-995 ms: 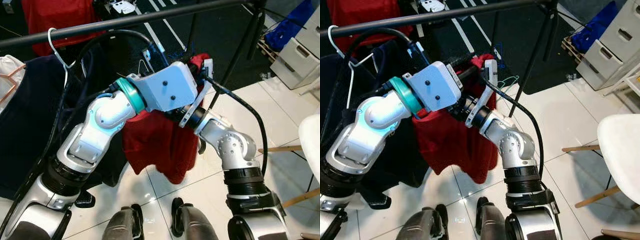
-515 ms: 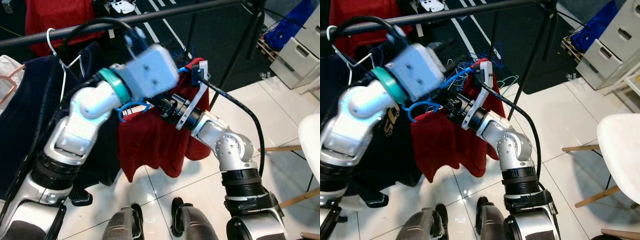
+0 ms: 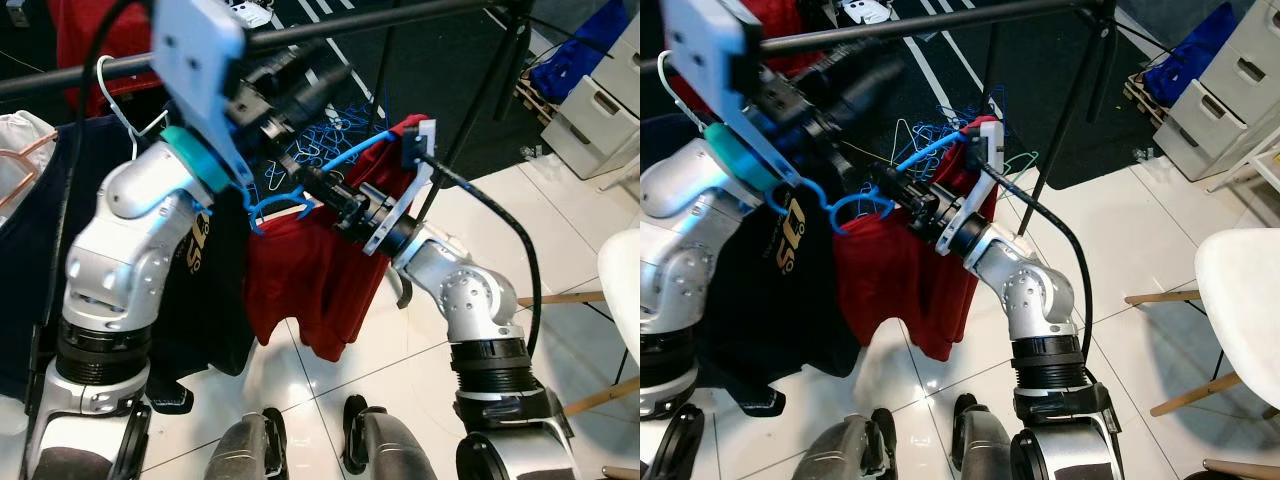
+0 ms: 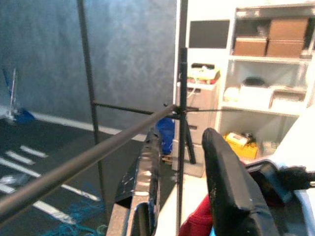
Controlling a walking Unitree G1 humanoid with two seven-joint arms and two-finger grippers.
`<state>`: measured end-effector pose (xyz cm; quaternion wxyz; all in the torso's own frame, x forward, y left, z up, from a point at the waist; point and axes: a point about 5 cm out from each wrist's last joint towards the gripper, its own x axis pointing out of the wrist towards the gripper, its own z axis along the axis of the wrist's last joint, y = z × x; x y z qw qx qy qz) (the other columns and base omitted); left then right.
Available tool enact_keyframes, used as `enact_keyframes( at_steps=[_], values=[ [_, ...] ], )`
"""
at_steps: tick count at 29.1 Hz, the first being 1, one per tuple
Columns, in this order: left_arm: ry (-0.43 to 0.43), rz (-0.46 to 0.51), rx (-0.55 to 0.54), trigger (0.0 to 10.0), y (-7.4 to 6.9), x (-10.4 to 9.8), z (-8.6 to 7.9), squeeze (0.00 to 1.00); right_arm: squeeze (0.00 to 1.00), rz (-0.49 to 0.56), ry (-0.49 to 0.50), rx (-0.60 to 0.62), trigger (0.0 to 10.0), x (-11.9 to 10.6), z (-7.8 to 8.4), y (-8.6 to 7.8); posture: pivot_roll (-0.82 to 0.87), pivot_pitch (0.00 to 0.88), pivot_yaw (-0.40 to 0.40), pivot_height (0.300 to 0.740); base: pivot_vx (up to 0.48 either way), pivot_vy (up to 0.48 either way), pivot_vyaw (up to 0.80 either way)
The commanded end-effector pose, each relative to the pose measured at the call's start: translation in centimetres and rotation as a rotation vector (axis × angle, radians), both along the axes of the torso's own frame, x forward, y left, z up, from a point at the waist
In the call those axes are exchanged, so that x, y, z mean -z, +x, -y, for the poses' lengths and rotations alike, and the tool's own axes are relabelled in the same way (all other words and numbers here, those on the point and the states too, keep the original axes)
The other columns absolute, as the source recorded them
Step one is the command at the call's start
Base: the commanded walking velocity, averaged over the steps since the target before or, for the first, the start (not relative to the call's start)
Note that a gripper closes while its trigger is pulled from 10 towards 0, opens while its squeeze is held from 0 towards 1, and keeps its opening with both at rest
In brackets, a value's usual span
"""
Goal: Hang hanger
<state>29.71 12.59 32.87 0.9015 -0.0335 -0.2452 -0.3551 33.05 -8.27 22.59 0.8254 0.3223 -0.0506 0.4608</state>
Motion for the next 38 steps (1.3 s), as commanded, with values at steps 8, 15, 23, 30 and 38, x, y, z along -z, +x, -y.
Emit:
enact_keyframes(
  at_steps=[8, 15, 23, 30, 38],
  values=[
    [0.129, -0.144, 0.126, 10.0, -2.4, 3.2, -1.9, 0.00, 0.00, 0.145, 0.153, -0.001, 0.0, -3.7, 1.9, -0.8, -0.11, 0.154, 0.072, 0.740, 0.000, 0.000, 0.00],
    [0.175, -0.196, 0.187, 10.0, -3.7, 5.1, -2.3, 0.00, 0.00, 0.194, 0.188, -0.025, 0.0, -4.6, 2.7, -1.5, -0.11, 0.145, 0.068, 0.740, 0.000, 0.000, 0.00],
    [0.255, -0.209, 0.121, 10.0, -3.2, 6.7, -2.2, 0.00, 0.00, 0.201, 0.193, -0.065, 0.0, -4.9, 3.2, -2.3, -0.12, 0.138, 0.067, 0.740, 0.000, 0.000, 0.00],
    [0.285, -0.208, 0.075, 10.0, -3.0, 6.8, -2.9, 1.00, 0.00, 0.210, 0.203, -0.085, 0.0, -5.3, 3.5, -3.0, -0.12, 0.138, 0.066, 0.740, 0.000, 0.000, 0.00],
    [0.299, -0.195, -0.018, 10.0, -2.2, 7.1, -3.3, 0.00, 0.00, 0.221, 0.228, -0.124, 0.0, -5.9, 3.7, -4.0, -0.12, 0.136, 0.066, 0.740, 0.000, 0.000, 0.00]
  ],
)
